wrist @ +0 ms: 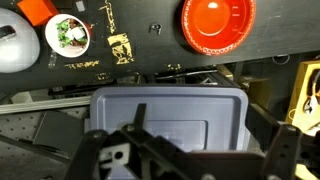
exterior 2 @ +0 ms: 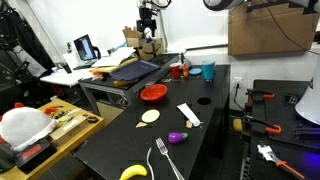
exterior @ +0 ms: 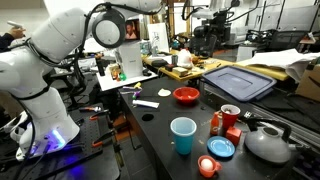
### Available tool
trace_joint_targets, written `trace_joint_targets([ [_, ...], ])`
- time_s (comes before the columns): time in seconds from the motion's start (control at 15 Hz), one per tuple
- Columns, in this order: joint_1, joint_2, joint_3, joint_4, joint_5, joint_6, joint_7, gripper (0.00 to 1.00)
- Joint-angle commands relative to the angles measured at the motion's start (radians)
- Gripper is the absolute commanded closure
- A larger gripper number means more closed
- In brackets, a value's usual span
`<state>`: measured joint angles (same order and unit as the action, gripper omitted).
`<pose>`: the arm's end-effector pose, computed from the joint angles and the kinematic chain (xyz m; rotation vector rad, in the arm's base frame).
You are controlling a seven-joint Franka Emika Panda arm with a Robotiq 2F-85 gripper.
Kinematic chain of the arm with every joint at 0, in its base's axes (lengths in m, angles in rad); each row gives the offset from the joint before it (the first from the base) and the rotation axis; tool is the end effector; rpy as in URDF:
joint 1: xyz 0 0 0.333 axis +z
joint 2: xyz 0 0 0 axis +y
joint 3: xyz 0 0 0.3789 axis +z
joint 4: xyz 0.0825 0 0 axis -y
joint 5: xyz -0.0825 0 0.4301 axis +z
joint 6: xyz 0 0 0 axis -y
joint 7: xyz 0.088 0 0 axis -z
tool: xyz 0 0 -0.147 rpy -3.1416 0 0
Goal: Move the grey kettle to the right
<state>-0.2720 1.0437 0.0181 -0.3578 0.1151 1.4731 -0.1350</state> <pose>0.8511 -0.2128 0.4671 -3.0203 0.1710 -0.1454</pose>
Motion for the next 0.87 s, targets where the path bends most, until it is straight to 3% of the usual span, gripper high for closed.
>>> trace_joint_targets([
  [0.0, 0.043, -0.018, -0.002, -0.021, -0.029, -0.005, -0.017, 0.0],
  [0.53, 0.147, -0.013, -0.011, -0.034, -0.072, 0.0, -0.001, 0.0],
  [0.67, 0.17, 0.008, -0.023, -0.008, -0.087, -0.05, 0.021, 0.0],
  [0.8, 0.16, -0.002, -0.006, -0.032, -0.075, -0.009, 0.008, 0.0],
])
